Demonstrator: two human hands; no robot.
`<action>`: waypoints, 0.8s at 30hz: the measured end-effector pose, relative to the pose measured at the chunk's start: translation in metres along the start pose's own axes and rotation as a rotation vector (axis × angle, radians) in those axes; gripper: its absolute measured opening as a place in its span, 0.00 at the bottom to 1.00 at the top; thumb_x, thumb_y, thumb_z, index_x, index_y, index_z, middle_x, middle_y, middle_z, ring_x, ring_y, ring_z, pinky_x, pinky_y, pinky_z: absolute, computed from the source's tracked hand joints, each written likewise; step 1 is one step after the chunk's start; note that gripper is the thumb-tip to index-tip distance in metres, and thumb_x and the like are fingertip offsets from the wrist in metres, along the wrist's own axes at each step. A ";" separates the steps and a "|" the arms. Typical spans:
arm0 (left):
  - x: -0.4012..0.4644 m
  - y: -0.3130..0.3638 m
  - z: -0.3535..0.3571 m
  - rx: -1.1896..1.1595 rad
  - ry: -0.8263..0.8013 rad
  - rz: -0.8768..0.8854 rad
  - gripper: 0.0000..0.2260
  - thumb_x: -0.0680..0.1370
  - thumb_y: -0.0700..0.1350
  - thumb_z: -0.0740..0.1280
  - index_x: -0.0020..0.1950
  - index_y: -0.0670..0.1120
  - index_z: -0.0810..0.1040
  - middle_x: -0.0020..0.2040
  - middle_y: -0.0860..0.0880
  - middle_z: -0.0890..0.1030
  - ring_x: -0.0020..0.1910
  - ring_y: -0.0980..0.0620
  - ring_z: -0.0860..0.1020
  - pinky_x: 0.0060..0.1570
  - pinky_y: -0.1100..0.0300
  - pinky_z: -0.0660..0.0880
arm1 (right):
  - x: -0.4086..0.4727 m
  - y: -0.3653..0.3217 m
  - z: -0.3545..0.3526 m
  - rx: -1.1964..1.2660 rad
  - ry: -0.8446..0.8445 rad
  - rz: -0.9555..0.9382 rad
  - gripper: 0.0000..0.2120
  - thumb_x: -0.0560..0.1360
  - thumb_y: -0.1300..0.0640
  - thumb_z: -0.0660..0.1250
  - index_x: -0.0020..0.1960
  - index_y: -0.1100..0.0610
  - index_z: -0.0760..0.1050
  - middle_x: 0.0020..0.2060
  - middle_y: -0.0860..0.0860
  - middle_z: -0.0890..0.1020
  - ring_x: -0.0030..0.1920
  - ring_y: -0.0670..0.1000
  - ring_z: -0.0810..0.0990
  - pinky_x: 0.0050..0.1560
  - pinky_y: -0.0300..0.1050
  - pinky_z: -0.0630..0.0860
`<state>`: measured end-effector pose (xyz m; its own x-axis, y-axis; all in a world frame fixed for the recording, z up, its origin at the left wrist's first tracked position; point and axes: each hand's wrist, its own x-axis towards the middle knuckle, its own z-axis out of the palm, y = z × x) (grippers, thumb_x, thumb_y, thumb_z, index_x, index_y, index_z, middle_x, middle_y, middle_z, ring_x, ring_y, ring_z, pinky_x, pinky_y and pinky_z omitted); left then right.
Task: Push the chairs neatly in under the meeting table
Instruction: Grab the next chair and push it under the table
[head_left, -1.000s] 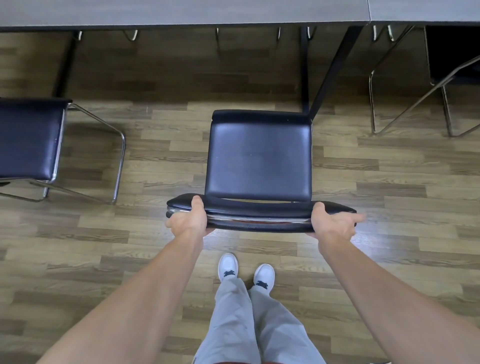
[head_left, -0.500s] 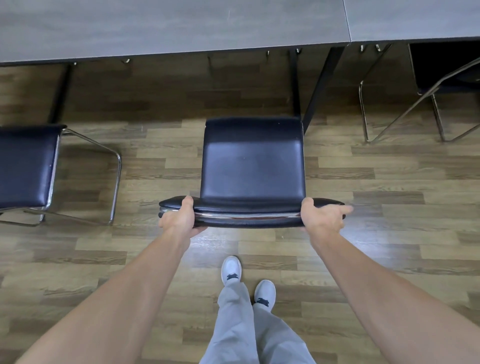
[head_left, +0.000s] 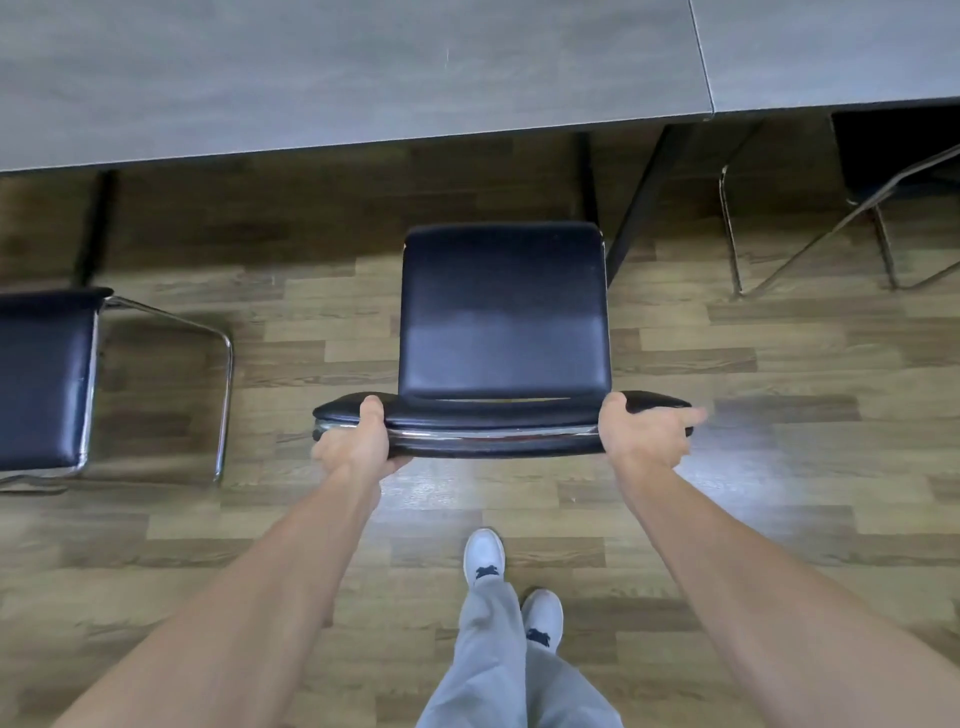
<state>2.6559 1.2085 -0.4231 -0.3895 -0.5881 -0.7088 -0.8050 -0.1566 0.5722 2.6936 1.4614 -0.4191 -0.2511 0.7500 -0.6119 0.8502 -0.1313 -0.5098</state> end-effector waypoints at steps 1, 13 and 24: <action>0.004 0.007 0.005 0.001 0.005 0.000 0.24 0.74 0.50 0.72 0.63 0.39 0.69 0.60 0.42 0.74 0.46 0.43 0.82 0.27 0.53 0.81 | 0.004 -0.007 0.004 0.000 0.005 0.005 0.40 0.74 0.54 0.68 0.74 0.63 0.46 0.59 0.67 0.72 0.57 0.62 0.74 0.45 0.48 0.68; 0.027 0.067 0.045 0.057 -0.063 -0.031 0.24 0.75 0.49 0.69 0.64 0.36 0.68 0.56 0.44 0.73 0.43 0.42 0.83 0.30 0.55 0.82 | 0.029 -0.068 0.035 -0.007 0.043 0.022 0.35 0.73 0.52 0.69 0.70 0.63 0.52 0.50 0.61 0.74 0.57 0.63 0.76 0.43 0.49 0.70; 0.044 0.096 0.068 0.105 -0.071 -0.007 0.22 0.75 0.52 0.70 0.61 0.40 0.69 0.62 0.43 0.72 0.42 0.41 0.84 0.29 0.56 0.81 | 0.040 -0.106 0.043 -0.003 0.024 0.058 0.38 0.74 0.52 0.69 0.73 0.61 0.50 0.62 0.66 0.71 0.44 0.60 0.71 0.44 0.49 0.68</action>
<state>2.5312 1.2216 -0.4271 -0.4116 -0.5294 -0.7418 -0.8488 -0.0738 0.5236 2.5736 1.4775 -0.4161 -0.1902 0.7566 -0.6256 0.8643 -0.1732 -0.4722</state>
